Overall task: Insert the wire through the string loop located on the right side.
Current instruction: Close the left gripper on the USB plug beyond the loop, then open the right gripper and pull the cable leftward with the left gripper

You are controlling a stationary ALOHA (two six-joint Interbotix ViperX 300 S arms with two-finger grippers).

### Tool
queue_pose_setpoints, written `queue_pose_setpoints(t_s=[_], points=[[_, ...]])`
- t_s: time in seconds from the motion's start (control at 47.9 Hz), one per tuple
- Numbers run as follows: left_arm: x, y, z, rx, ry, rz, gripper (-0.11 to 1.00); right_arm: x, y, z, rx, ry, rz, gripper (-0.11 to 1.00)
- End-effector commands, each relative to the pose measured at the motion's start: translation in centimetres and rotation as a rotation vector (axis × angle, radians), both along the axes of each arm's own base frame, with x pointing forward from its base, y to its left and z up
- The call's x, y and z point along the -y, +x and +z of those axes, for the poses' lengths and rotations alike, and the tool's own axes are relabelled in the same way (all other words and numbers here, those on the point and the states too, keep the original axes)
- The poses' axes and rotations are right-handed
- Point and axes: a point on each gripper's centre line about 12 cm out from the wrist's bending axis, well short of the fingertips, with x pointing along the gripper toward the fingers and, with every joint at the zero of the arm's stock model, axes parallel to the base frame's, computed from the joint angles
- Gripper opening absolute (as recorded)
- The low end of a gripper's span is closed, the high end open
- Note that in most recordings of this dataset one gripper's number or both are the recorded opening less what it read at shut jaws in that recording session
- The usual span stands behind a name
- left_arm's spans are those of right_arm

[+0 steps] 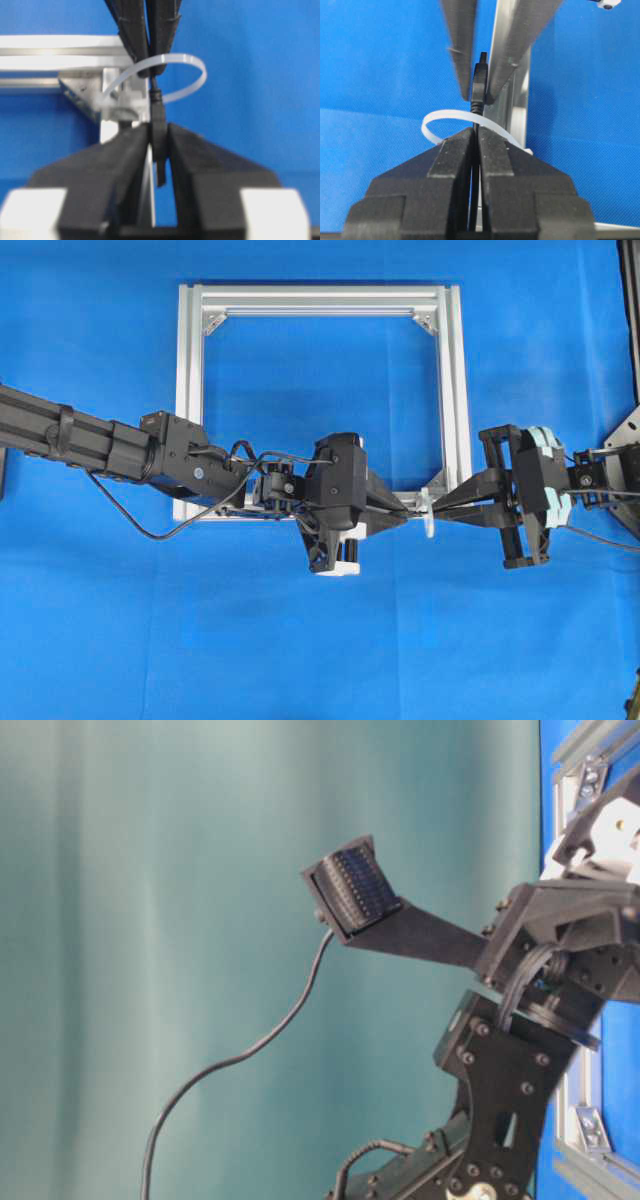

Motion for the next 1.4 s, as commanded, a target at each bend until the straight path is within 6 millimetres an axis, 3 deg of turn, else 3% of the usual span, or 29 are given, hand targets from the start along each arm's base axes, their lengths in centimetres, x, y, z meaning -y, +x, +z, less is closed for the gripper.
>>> queue_pose_setpoints(t_s=[0.0, 0.584, 0.689, 0.918, 0.981, 1.189, 1.377], points=[[0.2, 0.6, 1.8, 0.052, -0.003, -0.004, 0.07, -0.1, 0.6, 0.7, 0.030, 0.004, 0.000, -0.04], [0.4, 0.5, 1.9, 0.055, -0.006, -0.007, 0.08, 0.0, 0.0, 0.4, 0.008, 0.009, -0.003, -0.01], [0.4, 0.5, 1.9, 0.056, -0.006, -0.007, 0.08, 0.0, 0.0, 0.3, 0.000, 0.013, -0.008, 0.15], [0.4, 0.4, 1.8, 0.053, -0.005, -0.007, 0.08, 0.1, -0.1, 0.1, -0.024, 0.016, -0.020, 0.82], [0.4, 0.4, 1.9, 0.055, -0.006, -0.007, 0.08, 0.1, 0.0, 0.1, -0.021, 0.017, -0.019, 0.94], [0.4, -0.1, 2.0, 0.049, -0.001, -0.009, 0.08, 0.1, 0.0, 0.1, -0.022, 0.014, -0.019, 0.93], [0.2, -3.0, 2.7, 0.053, 0.004, -0.012, 0.08, 0.1, 0.1, 0.2, -0.018, 0.015, -0.018, 0.93]])
